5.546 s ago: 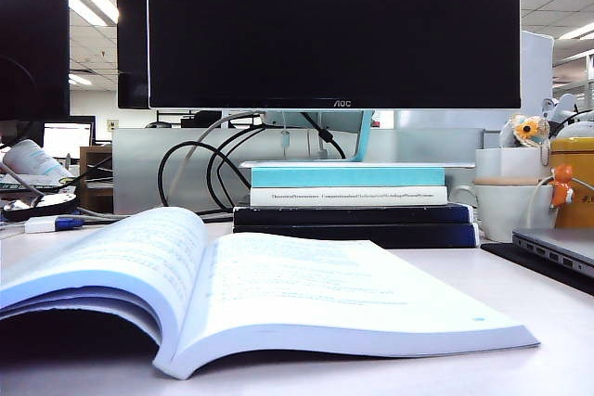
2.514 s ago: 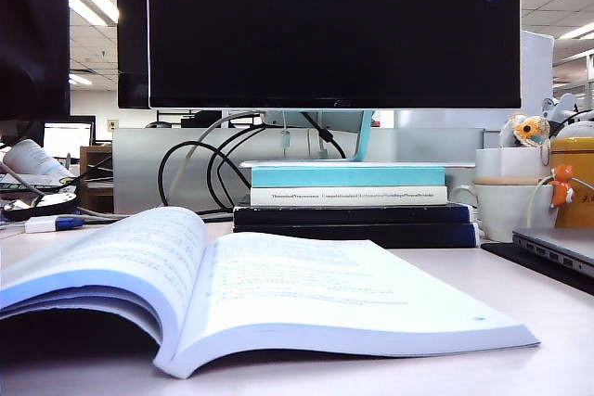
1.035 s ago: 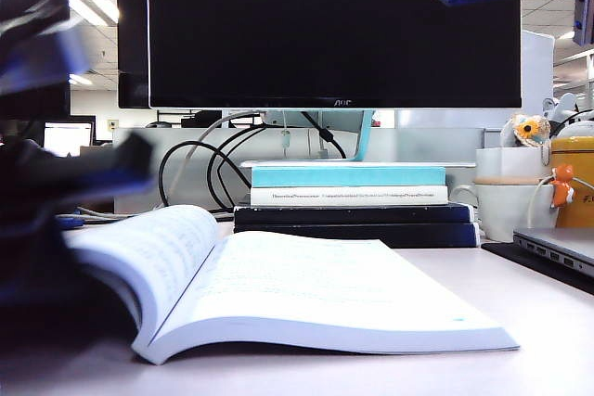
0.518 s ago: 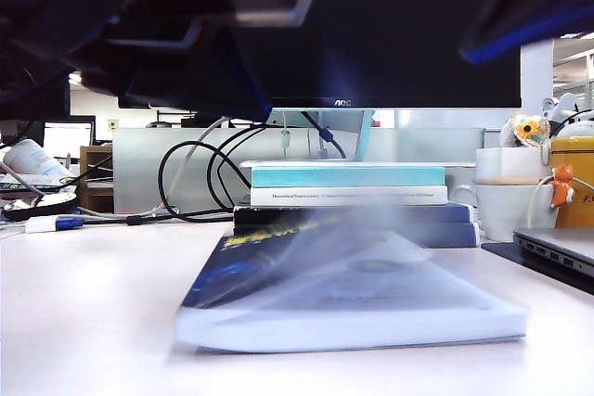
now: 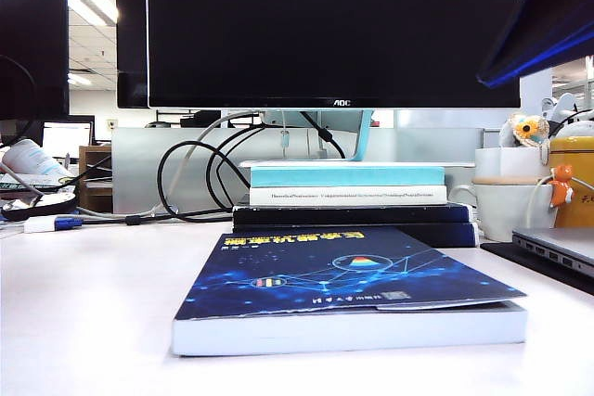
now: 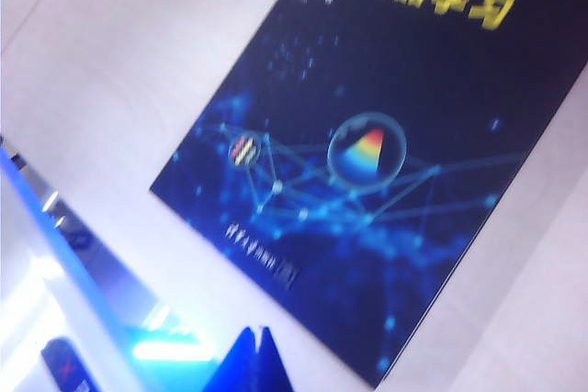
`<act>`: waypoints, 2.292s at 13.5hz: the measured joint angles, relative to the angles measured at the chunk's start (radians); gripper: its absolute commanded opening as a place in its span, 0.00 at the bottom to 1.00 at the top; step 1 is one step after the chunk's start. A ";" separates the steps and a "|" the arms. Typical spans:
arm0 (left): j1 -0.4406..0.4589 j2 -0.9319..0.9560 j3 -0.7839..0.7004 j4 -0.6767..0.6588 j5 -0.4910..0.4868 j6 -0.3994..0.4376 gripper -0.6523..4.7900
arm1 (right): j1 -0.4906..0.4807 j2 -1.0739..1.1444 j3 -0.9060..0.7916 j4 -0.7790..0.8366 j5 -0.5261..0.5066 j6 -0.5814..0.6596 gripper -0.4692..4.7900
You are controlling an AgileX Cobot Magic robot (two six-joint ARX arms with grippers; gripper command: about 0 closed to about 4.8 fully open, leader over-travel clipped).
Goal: Close the book.
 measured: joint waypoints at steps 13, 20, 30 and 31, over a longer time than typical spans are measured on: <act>1.303 -0.459 -0.032 -0.320 1.059 -0.099 0.11 | -0.045 -0.579 -0.238 0.496 0.568 0.116 0.08; 1.336 -0.603 -0.151 -0.359 0.957 -0.237 0.11 | -0.043 -0.943 -0.513 0.586 0.682 0.162 0.08; 1.336 -0.632 -0.397 -0.301 0.720 -0.248 0.14 | -0.043 -0.938 -0.773 0.709 0.771 0.114 0.08; 1.336 -0.632 -0.422 -0.296 0.728 -0.246 0.14 | -0.043 -0.939 -0.773 0.707 0.784 0.114 0.08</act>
